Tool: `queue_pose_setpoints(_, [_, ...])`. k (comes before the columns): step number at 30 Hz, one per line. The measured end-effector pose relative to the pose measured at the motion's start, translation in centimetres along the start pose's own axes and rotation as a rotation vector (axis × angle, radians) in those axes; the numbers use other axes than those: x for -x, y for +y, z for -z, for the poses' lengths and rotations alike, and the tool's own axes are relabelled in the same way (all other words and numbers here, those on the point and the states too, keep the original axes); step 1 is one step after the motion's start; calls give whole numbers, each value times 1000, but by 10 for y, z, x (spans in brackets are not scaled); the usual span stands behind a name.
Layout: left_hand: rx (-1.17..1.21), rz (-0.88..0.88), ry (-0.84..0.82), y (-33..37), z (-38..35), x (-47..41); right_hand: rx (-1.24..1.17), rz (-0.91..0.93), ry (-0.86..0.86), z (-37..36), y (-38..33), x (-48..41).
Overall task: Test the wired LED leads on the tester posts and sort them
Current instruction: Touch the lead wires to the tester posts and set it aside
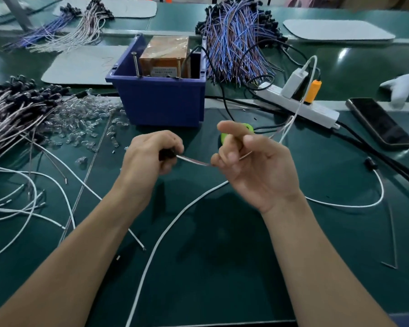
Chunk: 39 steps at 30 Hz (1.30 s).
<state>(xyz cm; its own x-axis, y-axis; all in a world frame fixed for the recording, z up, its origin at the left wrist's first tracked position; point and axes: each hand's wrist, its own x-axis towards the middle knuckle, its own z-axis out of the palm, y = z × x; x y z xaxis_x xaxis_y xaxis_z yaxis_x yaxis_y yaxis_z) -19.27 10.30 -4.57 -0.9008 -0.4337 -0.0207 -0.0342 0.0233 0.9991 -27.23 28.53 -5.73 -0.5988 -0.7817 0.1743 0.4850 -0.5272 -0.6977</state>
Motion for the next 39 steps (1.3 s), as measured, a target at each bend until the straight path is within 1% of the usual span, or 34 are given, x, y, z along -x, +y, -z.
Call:
queue_pose_setpoints(2, [97,37,-11,1,2,-2,-50,26,102,0,-1,0])
queue_pose_setpoints(5, [223,34,-34,0,4,-5,-31,23,210,-1,-3,1])
queue_pose_setpoints(9, [279,-13,-30,-2,7,-4,156,-37,433,-4,-2,-2])
queue_pose_setpoints(11, [250,-53,-18,-1,7,-3,330,-115,540,-7,-2,-2])
queue_pose_setpoints(12, [215,-80,-6,0,7,-3,463,-179,543,-7,-3,0])
queue_pose_setpoints(13, [167,-100,10,0,7,-2,569,-261,502,-7,-4,3])
queue_pose_setpoints(14, [117,-113,29,-1,6,-2,620,-344,399,-7,-6,7])
queue_pose_setpoints(15, [71,-124,48,-1,6,-2,617,-387,274,-9,-8,10])
queue_pose_setpoints(16, [27,-138,65,-1,5,-2,567,-358,177,-11,-10,12])
queue_pose_setpoints(17, [-13,-158,74,0,4,-1,482,-267,150,-14,-9,12])
queue_pose_setpoints(18, [-46,-185,79,0,4,0,401,-138,195,-16,-5,8])
queue_pose_setpoints(19, [-73,-212,82,0,4,1,388,13,286,-18,-1,3])
queue_pose_setpoints(20, [-99,-236,87,0,3,2,498,178,404,-18,5,-1])
queue_pose_setpoints(21, [-122,-257,89,0,4,3,729,332,531,-18,11,-6])
queue_pose_setpoints(22, [-137,-276,85,0,4,4,1018,423,602,-19,17,-10])
queue_pose_setpoints(23, [-142,-295,77,0,4,4,1266,453,587,-21,23,-11])
queue_pose_setpoints(24, [-139,-313,72,0,5,4,1423,437,540,-22,28,-12])
queue_pose_setpoints(25, [-127,-321,72,0,5,3,1452,384,490,-23,31,-13])
queue_pose_setpoints(28, [-28,-255,61,0,8,-1,1272,256,412,-23,32,-16])
queue_pose_setpoints(33, [121,-65,-55,5,10,-3,1151,262,443,-19,30,-15])
queue_pose_setpoints(39, [184,120,-164,9,14,-2,939,152,370,-18,27,-17])
